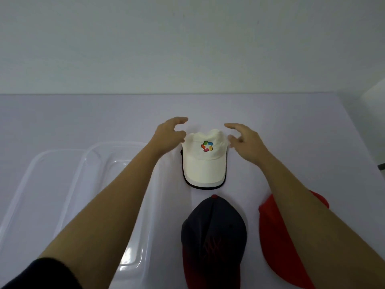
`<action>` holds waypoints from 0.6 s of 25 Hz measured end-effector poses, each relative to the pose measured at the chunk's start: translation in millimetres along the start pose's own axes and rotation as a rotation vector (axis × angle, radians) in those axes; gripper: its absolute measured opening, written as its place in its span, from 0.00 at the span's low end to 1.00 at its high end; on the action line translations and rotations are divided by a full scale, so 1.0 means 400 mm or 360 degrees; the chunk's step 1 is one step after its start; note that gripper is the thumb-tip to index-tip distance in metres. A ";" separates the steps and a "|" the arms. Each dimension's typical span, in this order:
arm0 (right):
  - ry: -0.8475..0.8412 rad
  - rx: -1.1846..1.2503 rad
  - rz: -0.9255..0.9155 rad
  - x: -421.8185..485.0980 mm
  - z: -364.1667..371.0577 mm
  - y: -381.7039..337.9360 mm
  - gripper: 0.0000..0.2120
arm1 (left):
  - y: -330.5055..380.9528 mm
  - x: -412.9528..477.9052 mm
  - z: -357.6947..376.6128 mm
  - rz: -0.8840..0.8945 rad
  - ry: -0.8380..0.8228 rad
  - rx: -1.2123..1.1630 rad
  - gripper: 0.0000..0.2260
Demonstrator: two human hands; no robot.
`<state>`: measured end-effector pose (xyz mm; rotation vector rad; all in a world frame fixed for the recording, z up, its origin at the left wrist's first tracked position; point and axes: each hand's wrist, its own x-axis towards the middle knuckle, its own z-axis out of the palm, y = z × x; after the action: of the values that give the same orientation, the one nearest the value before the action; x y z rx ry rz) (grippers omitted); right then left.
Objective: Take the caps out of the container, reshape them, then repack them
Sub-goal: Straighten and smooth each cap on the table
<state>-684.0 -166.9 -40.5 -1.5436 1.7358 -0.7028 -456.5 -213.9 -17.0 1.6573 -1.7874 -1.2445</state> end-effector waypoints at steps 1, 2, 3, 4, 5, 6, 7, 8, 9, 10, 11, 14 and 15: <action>-0.0213 0.0003 0.0034 0.009 0.001 -0.002 0.21 | -0.002 0.013 -0.003 -0.0053 -0.0241 0.0068 0.22; -0.0355 0.0015 0.0062 0.015 0.008 0.000 0.24 | -0.005 0.022 0.000 -0.0089 -0.0427 0.0139 0.22; -0.0399 0.0031 0.0071 0.018 0.018 0.006 0.25 | -0.009 0.030 0.007 -0.0102 -0.0533 0.0171 0.21; -0.0377 0.0066 0.0065 0.022 0.027 0.011 0.25 | -0.014 0.038 0.015 -0.0089 -0.0574 0.0152 0.18; -0.0341 0.0119 0.0071 0.023 0.033 0.014 0.25 | -0.018 0.044 0.019 -0.0070 -0.0581 0.0092 0.14; -0.0314 0.0187 0.0083 0.024 0.036 0.015 0.25 | -0.021 0.048 0.020 -0.0046 -0.0575 0.0035 0.11; -0.0306 0.0245 0.0095 0.025 0.038 0.013 0.24 | -0.023 0.050 0.020 -0.0017 -0.0561 0.0015 0.08; -0.0314 0.0274 0.0090 0.027 0.038 0.012 0.23 | -0.025 0.052 0.020 0.0008 -0.0537 0.0032 0.07; -0.0331 0.0248 0.0070 0.031 0.038 0.013 0.20 | -0.027 0.053 0.020 0.0020 -0.0505 0.0064 0.06; -0.0349 0.0173 0.0048 0.038 0.036 0.015 0.16 | -0.028 0.055 0.020 0.0028 -0.0469 0.0099 0.04; -0.0360 0.0074 0.0044 0.044 0.031 0.017 0.12 | -0.028 0.056 0.020 0.0044 -0.0432 0.0152 0.05; -0.0333 -0.0153 0.0055 0.069 0.005 0.009 0.08 | -0.034 0.062 0.011 0.0144 -0.0353 0.0420 0.11; -0.0328 -0.0202 0.0054 0.077 -0.003 0.005 0.10 | -0.035 0.062 0.006 0.0164 -0.0344 0.0489 0.11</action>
<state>-687.8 -197.0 -45.8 -1.6066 1.6740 -0.4073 -455.6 -235.1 -36.2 1.6095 -2.2619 -1.1881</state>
